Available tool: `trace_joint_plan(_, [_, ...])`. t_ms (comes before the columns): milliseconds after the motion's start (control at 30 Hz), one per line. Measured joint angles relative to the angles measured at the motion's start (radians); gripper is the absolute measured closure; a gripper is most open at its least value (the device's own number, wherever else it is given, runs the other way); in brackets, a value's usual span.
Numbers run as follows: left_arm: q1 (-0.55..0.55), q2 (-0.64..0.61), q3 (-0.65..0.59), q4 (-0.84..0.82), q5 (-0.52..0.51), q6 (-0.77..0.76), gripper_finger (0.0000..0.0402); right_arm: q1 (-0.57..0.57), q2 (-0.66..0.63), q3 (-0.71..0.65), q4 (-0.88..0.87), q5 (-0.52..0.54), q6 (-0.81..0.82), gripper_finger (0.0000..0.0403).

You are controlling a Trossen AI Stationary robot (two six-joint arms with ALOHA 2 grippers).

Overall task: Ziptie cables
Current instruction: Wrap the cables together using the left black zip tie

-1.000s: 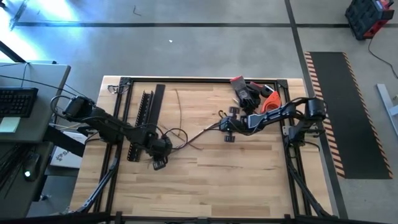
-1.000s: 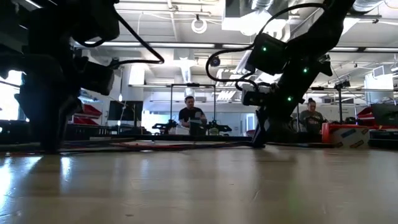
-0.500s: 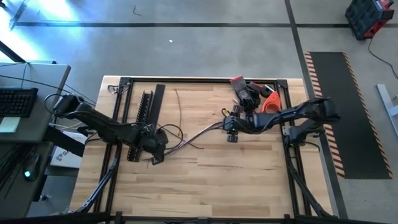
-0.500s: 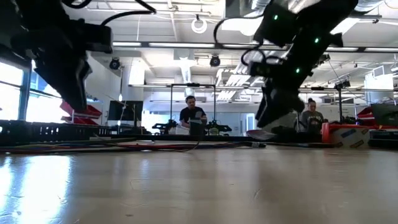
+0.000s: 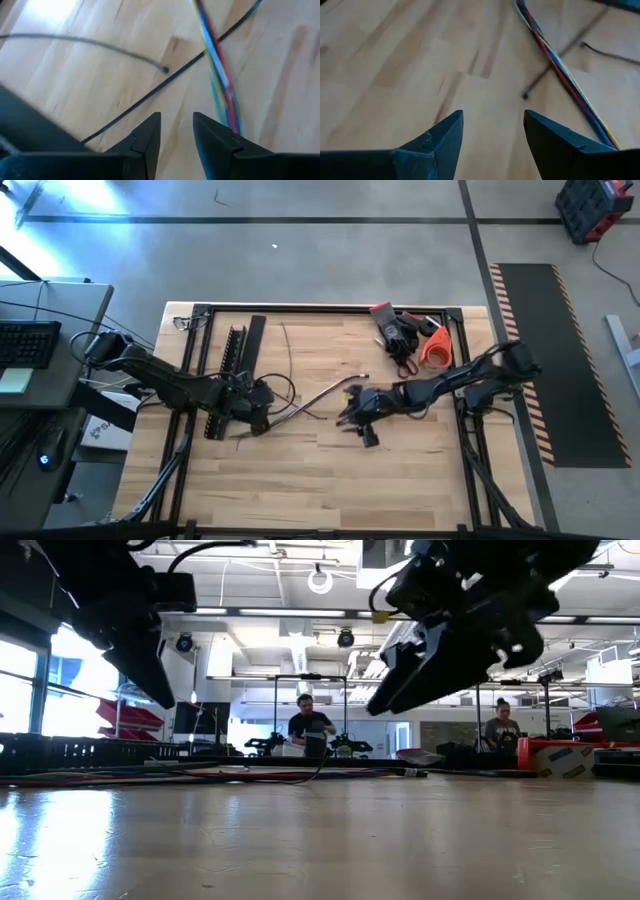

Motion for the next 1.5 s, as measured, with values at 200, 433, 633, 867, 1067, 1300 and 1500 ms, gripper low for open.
trace_joint_plan(200, [0.025,0.009,0.000,0.015,-0.002,0.000,0.0278,-0.011,0.177,0.000,0.242,0.015,-0.045,0.0206])
trace_joint_plan(433, [0.026,0.036,0.000,0.040,-0.004,0.027,0.0262,-0.069,0.288,0.002,0.394,-0.026,-0.148,0.0209])
trace_joint_plan(633, [0.027,0.084,0.000,0.067,-0.011,0.035,0.0261,-0.091,0.272,0.002,0.382,-0.009,-0.195,0.0230])
trace_joint_plan(867, [0.031,0.141,0.000,0.092,-0.018,0.050,0.0261,-0.089,0.221,0.003,0.366,-0.030,-0.232,0.0237])
trace_joint_plan(1067, [0.031,0.196,0.000,0.103,-0.021,0.077,0.0261,-0.094,0.276,0.013,0.409,-0.062,-0.270,0.0238])
trace_joint_plan(1300, [0.031,0.239,0.000,0.156,-0.010,0.087,0.0261,-0.095,0.360,0.092,0.428,-0.112,-0.278,0.0238])
trace_joint_plan(1500, [0.026,0.234,0.000,0.167,-0.006,0.087,0.0262,-0.098,0.411,0.130,0.428,-0.112,-0.295,0.0241])
